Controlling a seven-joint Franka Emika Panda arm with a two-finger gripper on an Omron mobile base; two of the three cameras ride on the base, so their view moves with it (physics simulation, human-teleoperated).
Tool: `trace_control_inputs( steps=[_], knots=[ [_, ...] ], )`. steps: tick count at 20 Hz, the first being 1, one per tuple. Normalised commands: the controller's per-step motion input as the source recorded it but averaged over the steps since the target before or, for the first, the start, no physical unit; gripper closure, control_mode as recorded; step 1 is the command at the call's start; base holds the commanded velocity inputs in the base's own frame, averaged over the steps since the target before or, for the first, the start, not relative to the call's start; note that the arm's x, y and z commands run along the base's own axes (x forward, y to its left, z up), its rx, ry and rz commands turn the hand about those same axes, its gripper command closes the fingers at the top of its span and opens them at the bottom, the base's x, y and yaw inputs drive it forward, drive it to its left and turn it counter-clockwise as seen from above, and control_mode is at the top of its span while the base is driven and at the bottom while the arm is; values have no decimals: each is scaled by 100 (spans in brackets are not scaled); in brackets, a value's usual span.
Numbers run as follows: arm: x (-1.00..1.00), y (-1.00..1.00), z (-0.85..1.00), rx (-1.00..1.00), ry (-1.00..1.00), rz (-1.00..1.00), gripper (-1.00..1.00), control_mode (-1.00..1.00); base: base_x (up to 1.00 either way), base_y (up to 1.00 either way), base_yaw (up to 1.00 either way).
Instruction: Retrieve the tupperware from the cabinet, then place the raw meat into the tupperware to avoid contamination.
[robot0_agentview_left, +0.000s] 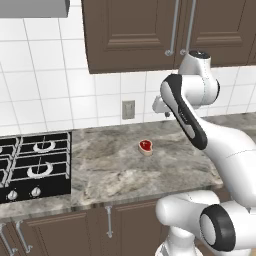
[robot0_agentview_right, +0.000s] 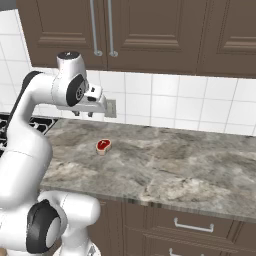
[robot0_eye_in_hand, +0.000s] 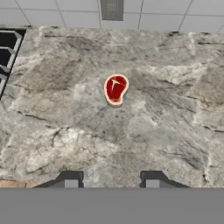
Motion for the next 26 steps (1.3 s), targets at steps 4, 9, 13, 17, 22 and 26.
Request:
trace_control_inputs(
  steps=[4, 9, 13, 17, 22, 26],
  knots=[
    [-15, 0, 0, 0, 0, 0, -100, -100, 0, 0, 0],
    [-45, -8, 0, 0, -5, -4, -100, -100, 0, 0, 0],
    [-52, -31, 7, 8, -14, -5, -100, -100, 0, 0, 0],
    [-28, -26, 29, 5, -17, -2, -100, -100, 0, 0, 0],
    [-22, -24, 40, 0, -22, 0, -100, -100, 0, 0, 0],
    [-26, -26, 48, 0, -29, 0, -100, -100, 0, 0, 0]
  ],
)
